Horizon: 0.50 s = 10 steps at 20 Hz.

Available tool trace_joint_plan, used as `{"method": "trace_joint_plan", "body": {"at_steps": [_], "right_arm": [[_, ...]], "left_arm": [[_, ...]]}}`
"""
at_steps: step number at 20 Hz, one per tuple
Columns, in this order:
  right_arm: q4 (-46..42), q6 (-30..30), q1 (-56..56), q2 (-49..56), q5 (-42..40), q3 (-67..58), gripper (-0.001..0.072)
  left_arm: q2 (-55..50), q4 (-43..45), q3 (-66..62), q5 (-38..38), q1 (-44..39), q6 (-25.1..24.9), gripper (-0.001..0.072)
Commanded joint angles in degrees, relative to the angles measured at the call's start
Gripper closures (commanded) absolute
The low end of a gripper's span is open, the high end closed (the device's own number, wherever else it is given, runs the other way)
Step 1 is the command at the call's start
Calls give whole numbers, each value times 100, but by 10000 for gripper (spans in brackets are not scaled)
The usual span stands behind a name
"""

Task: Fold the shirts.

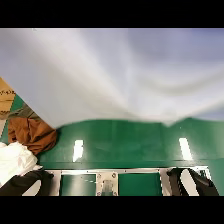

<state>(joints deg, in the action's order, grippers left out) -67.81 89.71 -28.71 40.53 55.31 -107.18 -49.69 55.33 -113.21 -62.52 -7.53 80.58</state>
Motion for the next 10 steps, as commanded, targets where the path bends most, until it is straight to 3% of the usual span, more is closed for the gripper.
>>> {"method": "trace_joint_plan", "body": {"at_steps": [1, 5, 10], "right_arm": [[-33, 24, 7, 363, 275, 282, 697], [232, -286, 15, 1193, 201, 1814, 697], [776, -1003, 17, 2793, -870, 3598, 697]], "left_arm": [[-223, 772, 551, -131, 4, 505, 689], [-1145, 350, 1910, -31, 4, 387, 689], [-3034, -1032, 3156, 699, 4, -905, 689]]}}
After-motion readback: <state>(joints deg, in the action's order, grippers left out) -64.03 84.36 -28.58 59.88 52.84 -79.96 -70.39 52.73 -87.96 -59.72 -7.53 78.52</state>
